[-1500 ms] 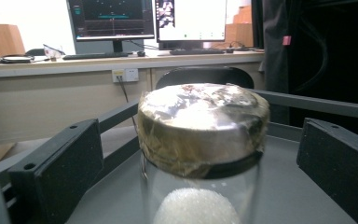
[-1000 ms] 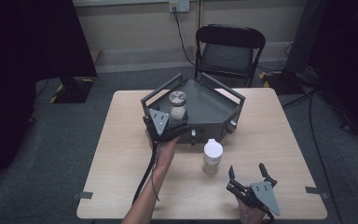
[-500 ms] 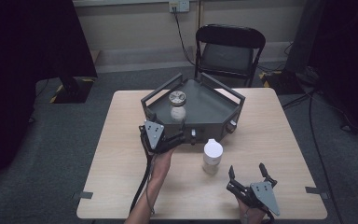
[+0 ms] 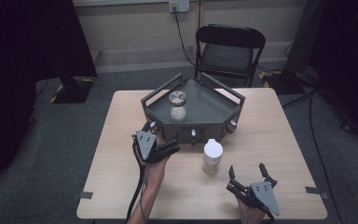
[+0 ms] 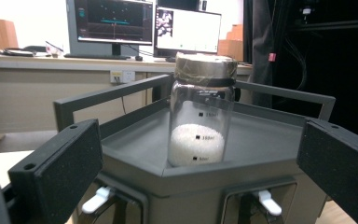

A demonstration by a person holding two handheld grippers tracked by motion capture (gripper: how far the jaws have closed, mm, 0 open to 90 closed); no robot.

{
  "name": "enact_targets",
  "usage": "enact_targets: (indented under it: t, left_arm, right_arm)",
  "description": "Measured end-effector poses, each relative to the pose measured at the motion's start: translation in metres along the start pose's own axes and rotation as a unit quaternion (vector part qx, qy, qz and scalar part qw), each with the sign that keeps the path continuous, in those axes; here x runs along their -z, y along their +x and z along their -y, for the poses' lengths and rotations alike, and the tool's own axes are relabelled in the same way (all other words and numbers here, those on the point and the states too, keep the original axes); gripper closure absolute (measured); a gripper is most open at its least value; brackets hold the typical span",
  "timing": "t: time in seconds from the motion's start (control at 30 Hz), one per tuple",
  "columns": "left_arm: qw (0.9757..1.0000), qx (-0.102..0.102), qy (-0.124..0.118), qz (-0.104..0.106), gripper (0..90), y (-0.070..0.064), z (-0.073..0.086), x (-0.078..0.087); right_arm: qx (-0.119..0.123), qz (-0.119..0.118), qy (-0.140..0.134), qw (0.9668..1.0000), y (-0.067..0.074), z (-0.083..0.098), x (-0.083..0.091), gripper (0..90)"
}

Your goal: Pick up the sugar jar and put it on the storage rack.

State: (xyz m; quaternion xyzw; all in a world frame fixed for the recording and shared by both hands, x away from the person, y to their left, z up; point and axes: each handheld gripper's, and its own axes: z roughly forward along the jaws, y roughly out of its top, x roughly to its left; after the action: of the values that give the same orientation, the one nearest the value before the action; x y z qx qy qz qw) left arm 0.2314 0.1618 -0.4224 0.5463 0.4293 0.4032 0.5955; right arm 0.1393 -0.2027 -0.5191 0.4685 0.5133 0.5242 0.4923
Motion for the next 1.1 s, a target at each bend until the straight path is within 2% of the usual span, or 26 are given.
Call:
enact_targets:
  t: [0.13, 0.2, 0.37, 0.5, 0.57, 0.67, 0.73, 0.8, 0.83, 0.93, 1.1]
  left_arm:
    - [0.9999, 0.01, -0.002, -0.002, 0.0, 0.003, 0.004, 0.01]
    - [0.9998, 0.012, -0.013, -0.001, 0.3, 0.006, 0.009, 0.017]
    - [0.9996, 0.02, -0.018, -0.012, 0.0, 0.01, 0.014, 0.031]
    - [0.9995, 0.017, -0.019, -0.02, 0.0, 0.009, 0.022, 0.041]
    - [0.9992, 0.025, -0.024, -0.021, 0.0, 0.008, 0.026, 0.047]
    - [0.9991, 0.008, -0.028, -0.03, 0.0, 0.003, 0.034, 0.052]
    - [0.9992, 0.004, -0.024, -0.031, 0.0, 0.002, 0.04, 0.056]
    - [0.9983, -0.005, -0.021, -0.054, 0.0, -0.005, 0.046, 0.058]
    - [0.998, -0.006, -0.021, -0.059, 0.0, -0.007, 0.051, 0.059]
    - [0.998, -0.016, -0.018, -0.059, 0.0, -0.008, 0.06, 0.063]
    - [0.9982, -0.009, -0.012, -0.058, 0.0, -0.008, 0.072, 0.068]
  right_arm:
    - [0.0, 0.001, 0.0, 1.0, 0.0, 0.0, 0.0, 0.0]
    - [0.0, 0.001, 0.0, 1.0, 0.0, 0.0, 0.0, 0.0]
    - [0.0, 0.001, 0.0, 1.0, 0.0, 0.0, 0.0, 0.0]
    - [0.0, 0.001, 0.0, 1.0, 0.0, 0.0, 0.0, 0.0]
    - [0.0, 0.001, 0.0, 1.0, 0.0, 0.0, 0.0, 0.0]
    - [0.0, 0.002, 0.0, 1.0, 0.001, 0.0, 0.0, 0.0]
    - [0.0, 0.002, 0.0, 1.0, 0.001, 0.0, 0.0, 0.0]
    - [0.0, 0.002, 0.0, 1.0, 0.001, 0.0, 0.0, 0.0]
    - [0.0, 0.002, 0.0, 1.0, 0.001, 0.0, 0.0, 0.0]
    - [0.0, 0.002, 0.0, 1.0, 0.001, 0.0, 0.0, 0.0]
    - [0.0, 0.002, 0.0, 1.0, 0.001, 0.0, 0.0, 0.0]
